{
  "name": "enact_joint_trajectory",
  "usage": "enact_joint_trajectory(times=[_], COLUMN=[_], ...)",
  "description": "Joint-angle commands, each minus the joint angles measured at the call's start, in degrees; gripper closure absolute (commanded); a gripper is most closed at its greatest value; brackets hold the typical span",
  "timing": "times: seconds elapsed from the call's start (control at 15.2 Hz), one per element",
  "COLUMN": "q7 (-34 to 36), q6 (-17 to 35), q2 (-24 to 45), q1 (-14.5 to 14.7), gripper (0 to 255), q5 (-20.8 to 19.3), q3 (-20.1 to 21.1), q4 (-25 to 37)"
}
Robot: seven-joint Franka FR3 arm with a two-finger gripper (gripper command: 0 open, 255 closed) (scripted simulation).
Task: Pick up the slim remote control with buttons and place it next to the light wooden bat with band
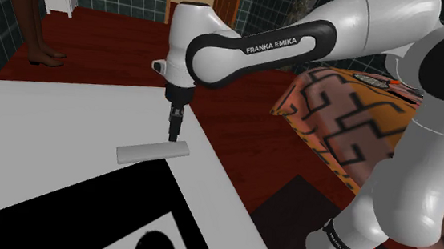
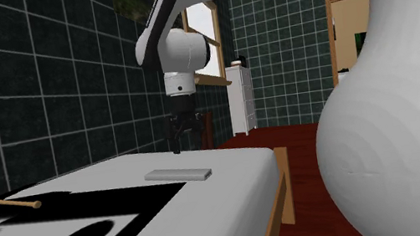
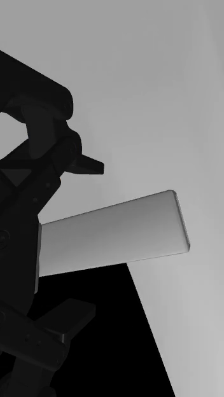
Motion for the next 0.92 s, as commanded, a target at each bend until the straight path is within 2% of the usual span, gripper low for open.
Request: enact_joint_trajectory(times=[0.0, 0.2, 0.66, 0.86], q7=[-0.7, -1.8, -1.1, -1.1], q6=[0.4, 0.7, 5.1, 5.5], q2=[3.8, 9.2, 11.6, 11.8], q1=[1.2, 3.3, 3.6, 3.6], gripper=[0, 0, 0, 0], q5=[-1.5, -3.6, -4.6, -4.7], q3=[0.6, 1.3, 0.8, 0.8], q4=[3.0, 7.5, 5.3, 5.2])
